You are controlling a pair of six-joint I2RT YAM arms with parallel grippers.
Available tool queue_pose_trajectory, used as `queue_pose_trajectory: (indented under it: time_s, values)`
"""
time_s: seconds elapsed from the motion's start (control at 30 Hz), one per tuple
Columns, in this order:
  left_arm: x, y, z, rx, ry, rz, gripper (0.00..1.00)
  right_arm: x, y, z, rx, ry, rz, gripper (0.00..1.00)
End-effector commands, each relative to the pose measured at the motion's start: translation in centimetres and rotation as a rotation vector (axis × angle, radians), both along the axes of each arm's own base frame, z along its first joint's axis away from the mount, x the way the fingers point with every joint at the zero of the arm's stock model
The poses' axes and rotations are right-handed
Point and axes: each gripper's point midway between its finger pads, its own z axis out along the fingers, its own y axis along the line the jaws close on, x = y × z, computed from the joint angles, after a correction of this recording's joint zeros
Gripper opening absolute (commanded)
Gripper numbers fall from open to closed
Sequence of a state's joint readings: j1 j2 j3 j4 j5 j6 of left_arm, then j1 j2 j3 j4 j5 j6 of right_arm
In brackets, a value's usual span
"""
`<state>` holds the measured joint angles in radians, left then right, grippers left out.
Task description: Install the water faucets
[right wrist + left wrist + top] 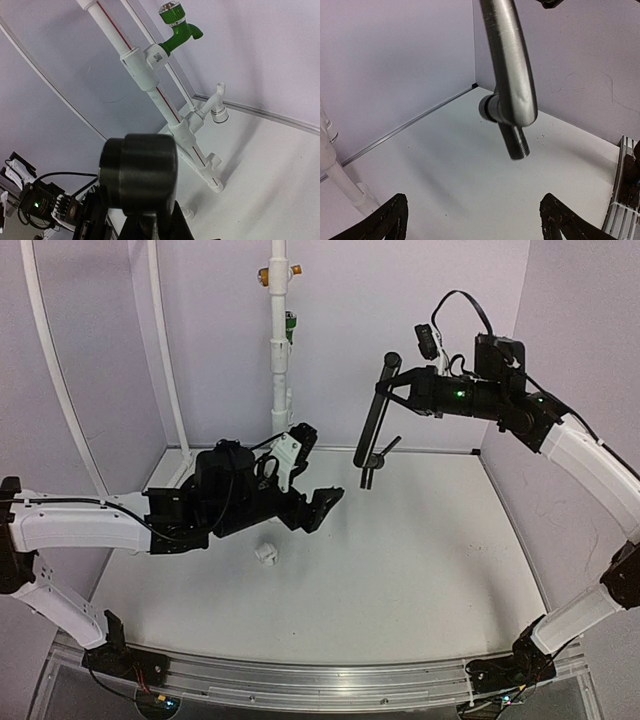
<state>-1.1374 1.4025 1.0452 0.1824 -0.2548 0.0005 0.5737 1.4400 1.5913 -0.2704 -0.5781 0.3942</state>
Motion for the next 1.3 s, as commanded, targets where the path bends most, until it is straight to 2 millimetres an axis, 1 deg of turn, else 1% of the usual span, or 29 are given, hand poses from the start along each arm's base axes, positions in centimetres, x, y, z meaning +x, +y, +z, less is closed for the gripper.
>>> queue_pose_trajectory:
  time_s: [0.0,0.1,0.17,0.27,0.37,0.47,0.57,0.63,0.67,0.77,0.83,0.93,1.0,1.03,1.07,1.13,1.2,1.23,1.27]
  values:
    - [-0.3,-3.2,4.3,-0.096,-0.134,-0.051,0.91,0.7,0.4,3.0,0.178,0.052,-0.016,0.0]
    - [-0.1,-4.2,4.1,-0.094,-0.152,-0.059,0.91,1.1,0.7,2.5,0.194,0.094,-0.02,0.0]
    - [0.2,-4.8,4.0,-0.089,-0.16,-0.053,0.91,1.0,1.1,2.3,0.212,0.118,0.001,0.0]
    - [0.8,-5.0,4.2,-0.1,-0.181,-0.022,0.88,0.8,1.4,2.2,0.235,0.15,0.026,0.0]
    - [1.4,-5.1,4.2,-0.092,-0.204,0.004,0.8,0.7,1.6,2.1,0.243,0.162,0.039,0.0]
    - [1.8,-5.3,4.1,-0.083,-0.224,0.026,0.68,0.6,1.8,2.0,0.254,0.179,0.056,0.0]
    - [2.2,-5.2,4.3,-0.082,-0.246,0.048,0.54,0.5,2.0,1.6,0.26,0.196,0.069,0.0]
    - [2.4,-5.1,4.4,-0.083,-0.258,0.06,0.5,0.4,2.1,1.3,0.259,0.211,0.077,0.0]
    - [2.4,-5.1,4.4,-0.083,-0.262,0.064,0.48,0.4,2.2,1.5,0.274,0.208,0.086,0.0]
    - [2.9,-4.9,4.7,-0.082,-0.279,0.095,0.38,0.4,2.3,1.3,0.279,0.214,0.09,0.0]
    - [3.0,-4.8,4.7,-0.086,-0.287,0.105,0.34,0.5,2.3,1.2,0.279,0.218,0.087,0.0]
    - [3.4,-4.4,4.9,-0.088,-0.302,0.14,0.35,0.5,2.3,0.9,0.277,0.225,0.084,0.0]
    - [3.6,-4.2,5.1,-0.095,-0.311,0.162,0.45,0.5,2.3,0.7,0.279,0.231,0.084,0.0]
    - [3.7,-4.2,5.2,-0.095,-0.314,0.164,0.49,0.4,2.3,0.7,0.28,0.234,0.086,0.0]
    - [3.7,-4.2,5.2,-0.095,-0.316,0.165,0.52,0.4,2.4,0.6,0.281,0.236,0.088,0.0]
    - [3.7,-4.4,5.3,-0.094,-0.32,0.164,0.55,0.4,2.4,0.6,0.284,0.24,0.089,0.0]
    - [3.8,-4.6,5.2,-0.09,-0.323,0.16,0.56,0.4,2.4,0.5,0.285,0.242,0.088,0.0]
    - [3.7,-4.6,5.1,-0.089,-0.323,0.155,0.54,0.4,2.3,0.6,0.286,0.242,0.088,0.0]
    - [3.6,-4.7,5.1,-0.09,-0.323,0.149,0.5,0.4,2.3,0.6,0.287,0.242,0.089,0.0]
